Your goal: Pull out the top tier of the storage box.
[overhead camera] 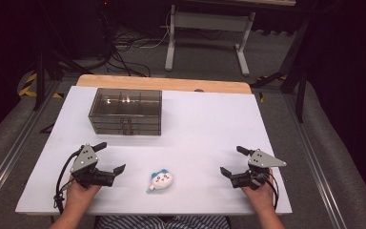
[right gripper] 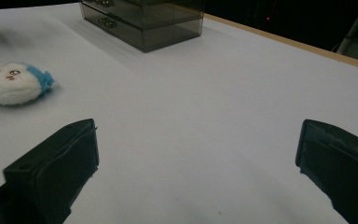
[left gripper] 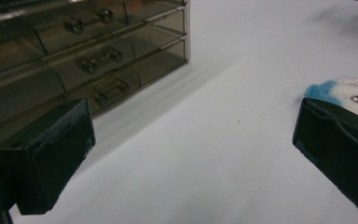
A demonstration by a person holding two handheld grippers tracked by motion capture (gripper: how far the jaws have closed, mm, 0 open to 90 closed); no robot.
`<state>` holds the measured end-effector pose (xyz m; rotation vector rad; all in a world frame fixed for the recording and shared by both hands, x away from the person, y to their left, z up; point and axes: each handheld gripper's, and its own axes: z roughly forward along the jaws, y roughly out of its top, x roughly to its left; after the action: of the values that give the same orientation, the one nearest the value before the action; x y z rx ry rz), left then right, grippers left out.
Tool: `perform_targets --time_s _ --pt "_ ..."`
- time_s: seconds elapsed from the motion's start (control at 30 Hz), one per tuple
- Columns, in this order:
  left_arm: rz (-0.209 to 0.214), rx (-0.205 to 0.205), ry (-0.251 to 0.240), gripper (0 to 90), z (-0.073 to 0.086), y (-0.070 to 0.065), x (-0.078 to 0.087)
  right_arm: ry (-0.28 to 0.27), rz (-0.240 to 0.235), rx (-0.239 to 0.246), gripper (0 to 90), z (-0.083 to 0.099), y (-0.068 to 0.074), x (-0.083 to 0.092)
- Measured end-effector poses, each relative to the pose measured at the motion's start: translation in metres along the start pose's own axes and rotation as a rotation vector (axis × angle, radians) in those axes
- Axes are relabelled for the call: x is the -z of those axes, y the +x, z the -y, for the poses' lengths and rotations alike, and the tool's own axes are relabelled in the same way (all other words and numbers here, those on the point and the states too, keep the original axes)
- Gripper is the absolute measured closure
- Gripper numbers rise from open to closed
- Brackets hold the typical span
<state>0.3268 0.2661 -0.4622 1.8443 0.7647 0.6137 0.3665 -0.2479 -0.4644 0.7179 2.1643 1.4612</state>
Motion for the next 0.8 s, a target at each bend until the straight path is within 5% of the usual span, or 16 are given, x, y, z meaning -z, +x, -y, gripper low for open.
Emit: perform_targets --time_s 0.8 --pt "0.007 0.016 -0.021 0.1 0.0002 0.0034 0.0014 0.005 -0.013 0.024 0.0 -0.0002 0.0042 -0.0020"
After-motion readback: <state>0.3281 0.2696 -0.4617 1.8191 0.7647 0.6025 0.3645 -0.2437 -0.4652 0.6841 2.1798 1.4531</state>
